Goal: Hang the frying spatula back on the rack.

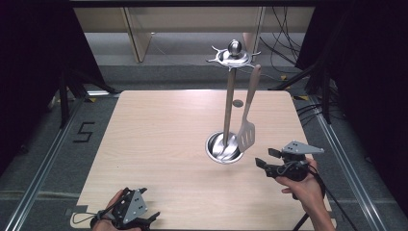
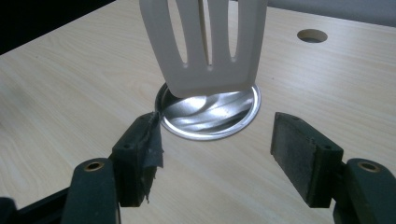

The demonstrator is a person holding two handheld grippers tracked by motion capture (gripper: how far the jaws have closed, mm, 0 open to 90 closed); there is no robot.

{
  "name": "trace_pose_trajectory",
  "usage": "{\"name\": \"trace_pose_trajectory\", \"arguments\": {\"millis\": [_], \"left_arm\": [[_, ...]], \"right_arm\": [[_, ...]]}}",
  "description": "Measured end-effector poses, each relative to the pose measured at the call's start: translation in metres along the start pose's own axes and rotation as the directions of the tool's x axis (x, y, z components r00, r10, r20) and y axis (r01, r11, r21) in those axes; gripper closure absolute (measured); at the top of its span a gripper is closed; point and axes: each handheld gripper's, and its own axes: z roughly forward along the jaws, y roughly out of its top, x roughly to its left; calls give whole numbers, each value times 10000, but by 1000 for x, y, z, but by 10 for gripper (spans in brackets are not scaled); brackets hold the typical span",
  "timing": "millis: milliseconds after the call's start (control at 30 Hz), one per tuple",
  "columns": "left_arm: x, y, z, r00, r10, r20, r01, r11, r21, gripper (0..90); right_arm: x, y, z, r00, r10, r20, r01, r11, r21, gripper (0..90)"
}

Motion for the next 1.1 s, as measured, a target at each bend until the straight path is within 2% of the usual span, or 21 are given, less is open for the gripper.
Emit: {"name": "trace_pose_trajectory", "arguments": {"millis": [100, 133, 167, 200, 267, 300, 333, 367, 433, 467, 500, 600, 667, 733, 767, 800, 867, 900, 967, 1000, 1100], "left_arm": [[0, 0, 0, 10000, -6, -66, 6, 10000, -19, 155], [0, 0, 0, 10000, -4, -65, 4, 10000, 2, 155], [0, -1, 0, 10000, -22, -59, 22, 10000, -1, 155], [0, 0, -1, 10000, 1, -10, -1, 10000, 5, 155], [0, 0, 0, 10000, -45, 12, 45, 10000, -29, 155], [0, 0, 0, 10000, -55, 60, 55, 10000, -39, 155], [0, 0, 0, 10000, -61, 53, 61, 10000, -48, 155], [-1, 0, 0, 10000, -61, 52, 61, 10000, -49, 155], [-1, 0, 0, 10000, -26, -16, 26, 10000, -30, 155], [-1, 0, 0, 10000, 6, 9, -6, 10000, -10, 155], [-1, 0, 0, 10000, 1, 14, -1, 10000, -12, 155], [-1, 0, 0, 10000, -8, 16, 8, 10000, -21, 155], [-1, 0, 0, 10000, -14, 5, 14, 10000, -24, 155], [-1, 0, 0, 10000, -8, 13, 8, 10000, -21, 155], [-1, 0, 0, 10000, 1, 19, -1, 10000, -15, 155], [-1, 0, 0, 10000, 0, 18, 0, 10000, -13, 155], [-1, 0, 0, 10000, 3, 17, -3, 10000, -14, 155], [-1, 0, 0, 10000, 10, 20, -10, 10000, -10, 155], [-1, 0, 0, 10000, 19, 16, -19, 10000, -11, 155], [-1, 0, 0, 10000, 9, 21, -9, 10000, -14, 155], [-1, 0, 0, 10000, 17, 18, -17, 10000, -2, 155]], "right_arm": [[0, -1, 1, 10000, -38, 34, 38, 10000, -23, 341], [3, -2, 0, 9995, 309, -39, -308, 9995, 102, 340], [3, -3, 1, 9996, 279, -64, -279, 9996, 58, 338], [2, -3, 1, 10000, -13, 40, 13, 10000, 15, 337], [2, -5, 2, 10000, 3, -77, -3, 10000, -5, 335], [5, -6, 2, 9995, 310, -69, -310, 9995, 25, 335], [3, -6, 1, 10000, -29, -24, 30, 10000, 94, 333], [5, -7, 2, 9997, 239, -85, -239, 9997, 112, 332], [4, -9, 2, 10000, -24, -53, 24, 10000, 82, 331], [6, -11, 1, 9995, 304, -111, -302, 9995, 115, 329], [5, -12, 0, 9998, 178, -109, -175, 9993, 316, 327], [5, -15, 1, 9997, 217, -83, -215, 9995, 227, 318], [6, -18, 0, 9979, 649, -20, -648, 9971, 389, 286], [4, -19, 0, 9989, 477, -19, -476, 9981, 381, 277], [5, -20, -1, 9962, 872, 12, -871, 9944, 597, 265], [4, -22, 0, 9967, 799, 124, -803, 9957, 462, 250], [5, -24, 0, 9942, 1068, 160, -1076, 9924, 592, 237], [2, -25, 0, 9964, 825, 208, -837, 9946, 616, 237], [3, -26, -1, 9950, 974, 239, -988, 9930, 650, 236], [2, -27, -1, 9964, 817, 242, -830, 9949, 575, 234], [4, -31, 0, 9941, 1065, 190, -1075, 9925, 586, 243]]}}
